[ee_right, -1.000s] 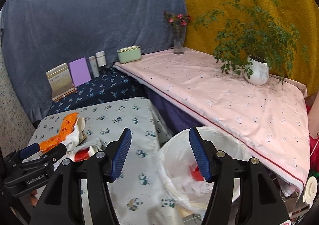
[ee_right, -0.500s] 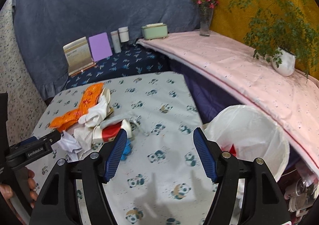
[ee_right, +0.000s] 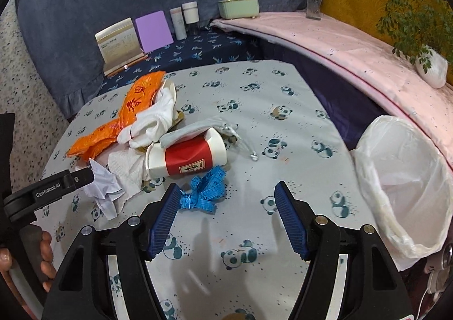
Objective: Collect trash
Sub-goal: 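Grasp the white folded paper with the left tool while the right tool grasps the blue tape measure, then carry paper and tape measure over the bin and open both tools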
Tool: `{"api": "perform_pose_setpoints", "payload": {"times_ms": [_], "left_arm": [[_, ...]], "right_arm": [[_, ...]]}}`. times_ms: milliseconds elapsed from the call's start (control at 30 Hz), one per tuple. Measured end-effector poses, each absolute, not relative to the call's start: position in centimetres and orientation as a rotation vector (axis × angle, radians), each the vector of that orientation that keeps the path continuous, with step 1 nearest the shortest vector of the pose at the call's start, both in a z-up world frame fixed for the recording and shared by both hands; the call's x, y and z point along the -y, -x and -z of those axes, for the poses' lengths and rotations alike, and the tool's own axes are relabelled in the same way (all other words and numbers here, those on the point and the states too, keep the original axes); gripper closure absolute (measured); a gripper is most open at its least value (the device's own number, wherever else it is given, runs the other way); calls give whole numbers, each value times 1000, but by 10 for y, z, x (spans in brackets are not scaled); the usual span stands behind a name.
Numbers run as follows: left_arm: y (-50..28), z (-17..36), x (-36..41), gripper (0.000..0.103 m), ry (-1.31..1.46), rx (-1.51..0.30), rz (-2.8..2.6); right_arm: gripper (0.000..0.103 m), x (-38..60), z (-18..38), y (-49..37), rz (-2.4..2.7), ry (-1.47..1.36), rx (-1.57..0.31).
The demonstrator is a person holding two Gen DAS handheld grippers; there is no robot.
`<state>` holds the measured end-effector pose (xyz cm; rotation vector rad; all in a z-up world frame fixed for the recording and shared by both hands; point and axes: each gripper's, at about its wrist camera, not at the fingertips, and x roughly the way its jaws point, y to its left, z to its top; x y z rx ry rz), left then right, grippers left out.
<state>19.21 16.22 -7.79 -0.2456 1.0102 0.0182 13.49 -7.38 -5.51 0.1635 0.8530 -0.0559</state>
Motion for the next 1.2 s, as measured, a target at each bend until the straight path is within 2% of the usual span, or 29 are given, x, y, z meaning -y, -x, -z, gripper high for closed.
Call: {"api": "perform_pose_setpoints", "payload": {"times_ms": [33, 133, 267, 333, 400, 433, 533, 600, 667, 700, 800, 1200], "left_arm": [[-194, 80, -163, 10, 252, -1012, -16], [-199, 84, -163, 23, 274, -1022, 8], [-201, 89, -164, 50, 301, -1039, 39], [-200, 89, -163, 57, 304, -1038, 60], [-198, 89, -160, 75, 302, -1036, 78], [-198, 89, -159, 78, 300, -1037, 88], [-196, 87, -158, 84, 300, -1029, 99], [-194, 84, -157, 87, 302, -1022, 106], [-191, 81, -157, 95, 304, -1015, 112], [-190, 79, -156, 95, 302, -1011, 114], [-184, 71, -154, 95, 292, -993, 114], [-152, 12, -122, 95, 231, -887, 175]], "right_arm": [[37, 73, 58, -138, 55, -164, -858], [37, 71, 66, -148, 56, -169, -870], [37, 71, 77, -160, 59, -182, -889], [37, 70, 83, -164, 58, -186, -898], [37, 67, 89, -167, 53, -184, -910], [37, 66, 91, -168, 51, -186, -915], [48, 63, 97, -170, 37, -187, -928], [64, 61, 101, -173, 22, -193, -940], [71, 60, 102, -172, 5, -205, -943], [76, 60, 101, -172, 6, -202, -941], [79, 60, 96, -168, -5, -205, -933], [80, 94, 32, -125, 24, -244, -785]]}}
